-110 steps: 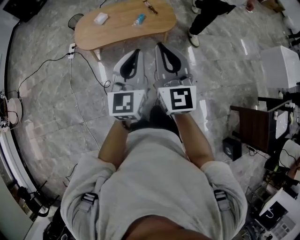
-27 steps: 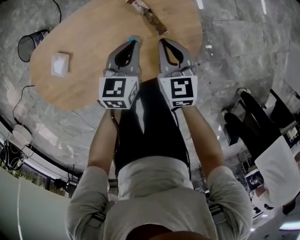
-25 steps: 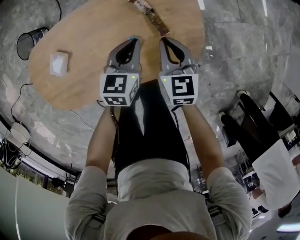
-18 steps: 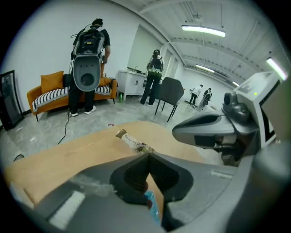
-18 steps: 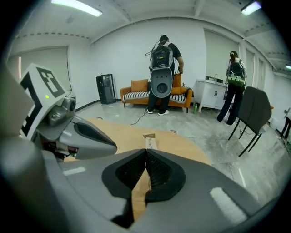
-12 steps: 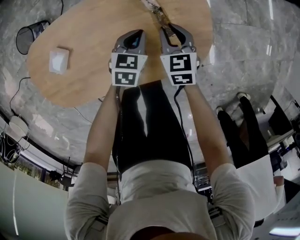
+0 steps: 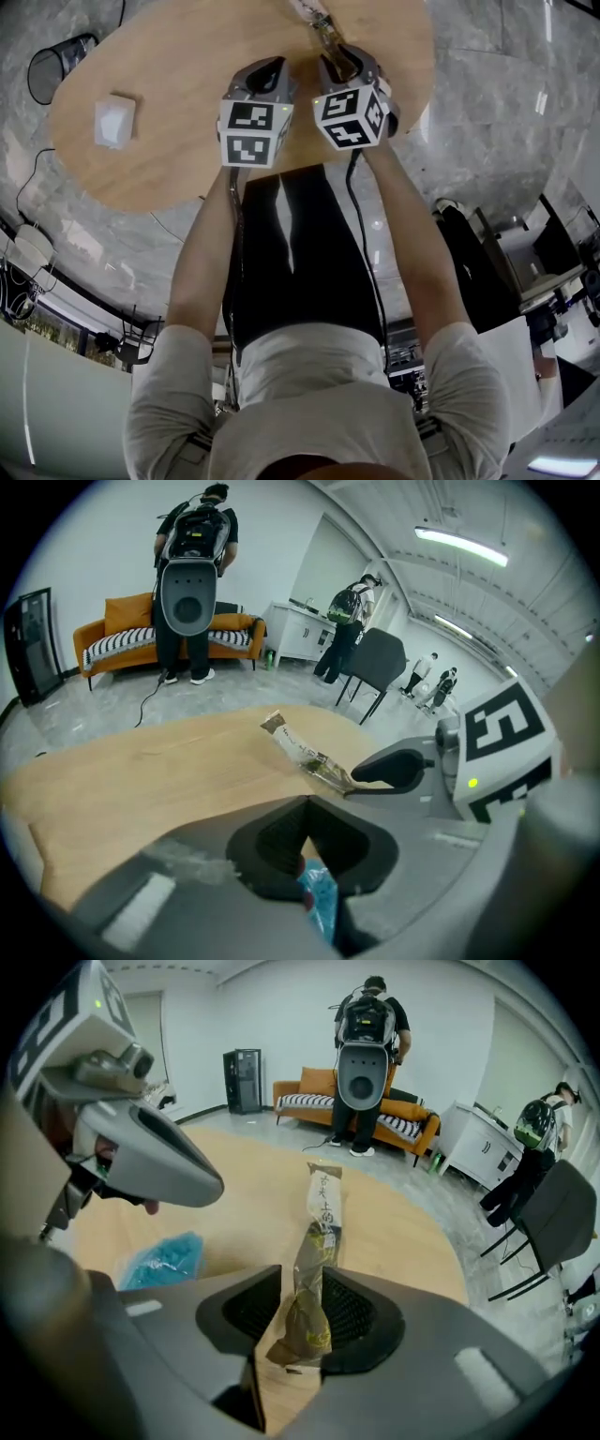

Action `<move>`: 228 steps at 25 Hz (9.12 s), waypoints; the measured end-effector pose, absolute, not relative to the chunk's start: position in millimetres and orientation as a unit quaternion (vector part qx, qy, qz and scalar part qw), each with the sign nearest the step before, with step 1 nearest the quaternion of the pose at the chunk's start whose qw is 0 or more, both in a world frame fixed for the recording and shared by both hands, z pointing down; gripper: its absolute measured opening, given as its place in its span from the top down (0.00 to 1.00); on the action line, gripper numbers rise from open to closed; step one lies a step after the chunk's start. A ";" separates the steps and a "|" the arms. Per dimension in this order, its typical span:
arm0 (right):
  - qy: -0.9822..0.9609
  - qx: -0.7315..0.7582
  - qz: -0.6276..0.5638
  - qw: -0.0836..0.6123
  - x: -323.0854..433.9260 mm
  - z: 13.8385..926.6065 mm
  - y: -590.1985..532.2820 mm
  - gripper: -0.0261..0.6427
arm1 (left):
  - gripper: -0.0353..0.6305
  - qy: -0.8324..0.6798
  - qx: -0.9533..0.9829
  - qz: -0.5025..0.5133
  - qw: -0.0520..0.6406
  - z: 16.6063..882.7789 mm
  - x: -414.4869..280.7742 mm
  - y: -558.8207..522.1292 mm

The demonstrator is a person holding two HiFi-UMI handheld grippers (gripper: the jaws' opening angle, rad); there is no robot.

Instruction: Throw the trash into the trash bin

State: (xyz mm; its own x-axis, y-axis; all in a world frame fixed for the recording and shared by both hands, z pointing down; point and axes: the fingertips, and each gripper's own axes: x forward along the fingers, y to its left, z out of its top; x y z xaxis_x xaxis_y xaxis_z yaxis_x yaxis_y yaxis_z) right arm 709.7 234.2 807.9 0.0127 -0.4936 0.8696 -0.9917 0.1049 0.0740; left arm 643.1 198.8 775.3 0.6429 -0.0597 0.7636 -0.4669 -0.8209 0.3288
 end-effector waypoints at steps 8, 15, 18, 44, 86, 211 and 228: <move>-0.616 0.592 0.314 0.414 715.4 814.5 231.4 0.94 | 0.92 -0.182 0.858 0.384 0.289 768.3 635.1 197.3; -0.651 0.597 0.288 0.370 687.5 756.5 208.9 0.94 | 0.92 -0.251 0.851 0.357 0.292 729.8 609.6 179.9; -0.668 0.604 0.280 0.333 657.8 713.0 191.8 0.94 | 0.92 -0.288 0.848 0.331 0.299 697.2 585.1 162.7; -0.918 0.357 0.070 0.155 106.6 322.5 183.1 0.94 | 0.92 -0.669 0.699 0.101 0.229 360.7 40.4 211.9; -0.935 0.318 0.056 0.149 -319.0 276.6 -45.6 0.94 | 0.92 -0.708 0.679 0.080 0.176 293.5 -379.8 -12.8; -0.492 0.726 0.425 0.226 35.4 897.6 -390.5 0.94 | 0.92 -0.100 0.900 0.378 0.193 849.2 -9.5 -437.8; -0.543 0.778 0.293 0.118 35.7 554.4 -367.8 0.95 | 0.92 -0.121 0.927 0.308 0.178 589.3 -4.5 -412.9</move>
